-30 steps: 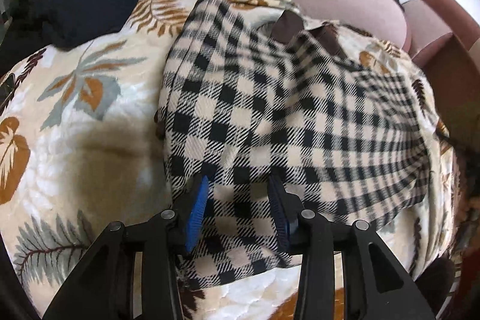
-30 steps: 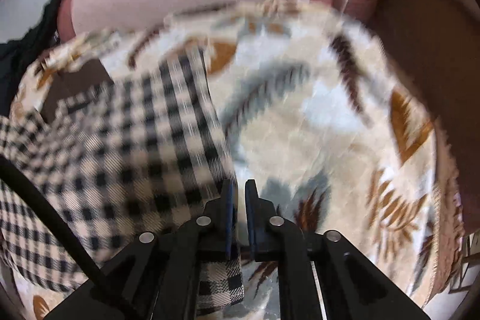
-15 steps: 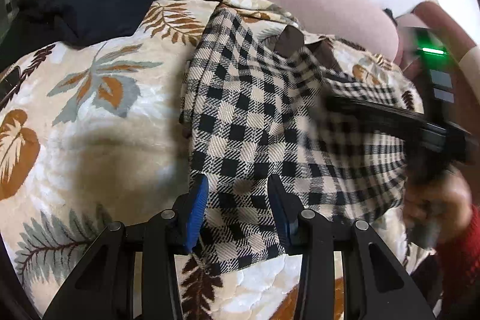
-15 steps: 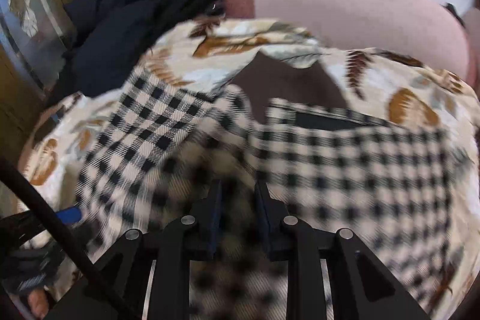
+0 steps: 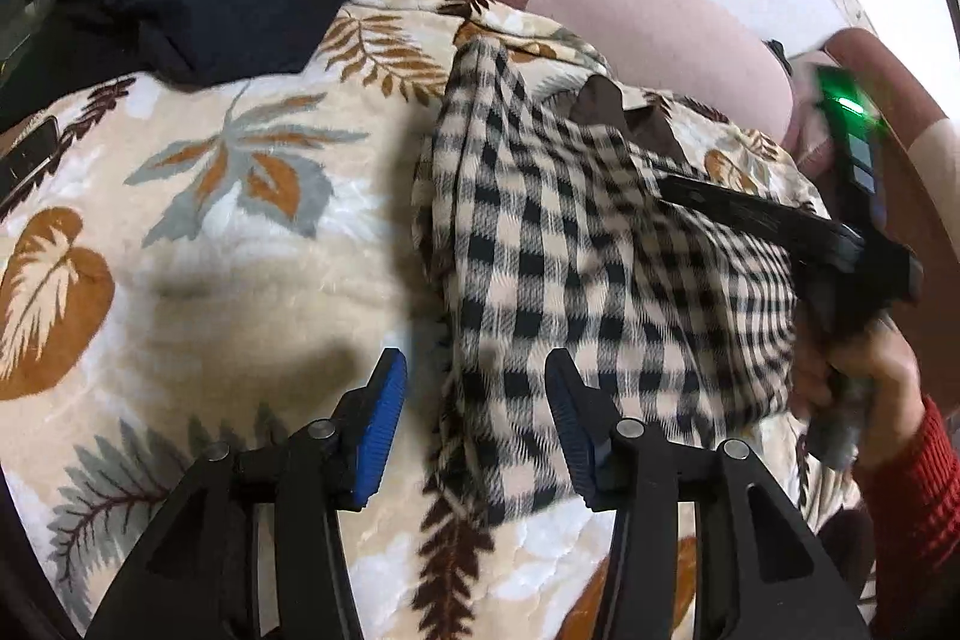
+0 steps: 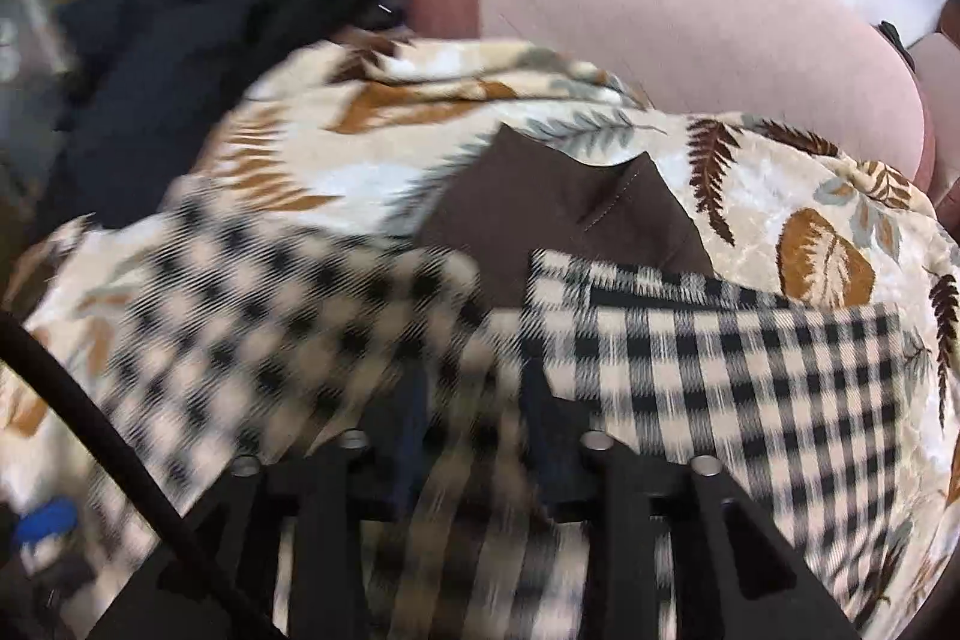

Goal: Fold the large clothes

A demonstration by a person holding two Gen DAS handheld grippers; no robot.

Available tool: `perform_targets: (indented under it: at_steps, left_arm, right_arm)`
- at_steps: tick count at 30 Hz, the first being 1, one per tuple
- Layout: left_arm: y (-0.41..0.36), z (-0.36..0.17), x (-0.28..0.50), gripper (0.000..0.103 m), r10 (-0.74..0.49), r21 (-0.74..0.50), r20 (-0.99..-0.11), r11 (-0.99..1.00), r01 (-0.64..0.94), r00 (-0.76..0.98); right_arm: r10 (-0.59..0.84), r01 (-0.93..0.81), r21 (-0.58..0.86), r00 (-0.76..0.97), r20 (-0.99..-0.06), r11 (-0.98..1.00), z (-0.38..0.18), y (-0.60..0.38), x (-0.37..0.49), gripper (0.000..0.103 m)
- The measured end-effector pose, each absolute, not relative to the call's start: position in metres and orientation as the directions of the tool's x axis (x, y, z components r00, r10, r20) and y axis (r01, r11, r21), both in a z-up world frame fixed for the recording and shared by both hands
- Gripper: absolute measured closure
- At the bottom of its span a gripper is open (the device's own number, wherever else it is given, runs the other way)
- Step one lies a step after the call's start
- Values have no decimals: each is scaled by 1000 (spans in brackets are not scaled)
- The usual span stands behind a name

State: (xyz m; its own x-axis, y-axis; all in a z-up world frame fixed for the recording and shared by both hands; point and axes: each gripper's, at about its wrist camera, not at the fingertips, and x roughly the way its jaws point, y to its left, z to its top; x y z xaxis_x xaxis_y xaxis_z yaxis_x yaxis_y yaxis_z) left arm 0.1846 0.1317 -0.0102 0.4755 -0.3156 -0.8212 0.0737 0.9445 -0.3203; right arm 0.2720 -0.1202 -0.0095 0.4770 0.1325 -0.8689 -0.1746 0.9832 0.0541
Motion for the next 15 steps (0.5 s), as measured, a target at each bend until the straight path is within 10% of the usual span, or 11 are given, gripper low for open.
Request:
perform_targets:
  at_steps: [5,7,8,15]
  left_arm:
    - [118,-36,170,50,-290,-266,-866,957,116,407]
    - [107,-49,167,63,-251,-212,-885,967,141,391]
    - [102,-52,167,89,-243,-198,-892,968,154,381]
    - [114,-36,163,97,-176,-141,-892,983,114,416]
  right_arm:
    - [97,-209,-19,530,-842,978,9,-146,206,54]
    - [74,-184,-32,542,-837,983,9,-167,195,54]
    - [62,-157,-29,546,-836,987,10,-181,187,54]
    - [19,27,40,528,-849,999,13,-265,160,54]
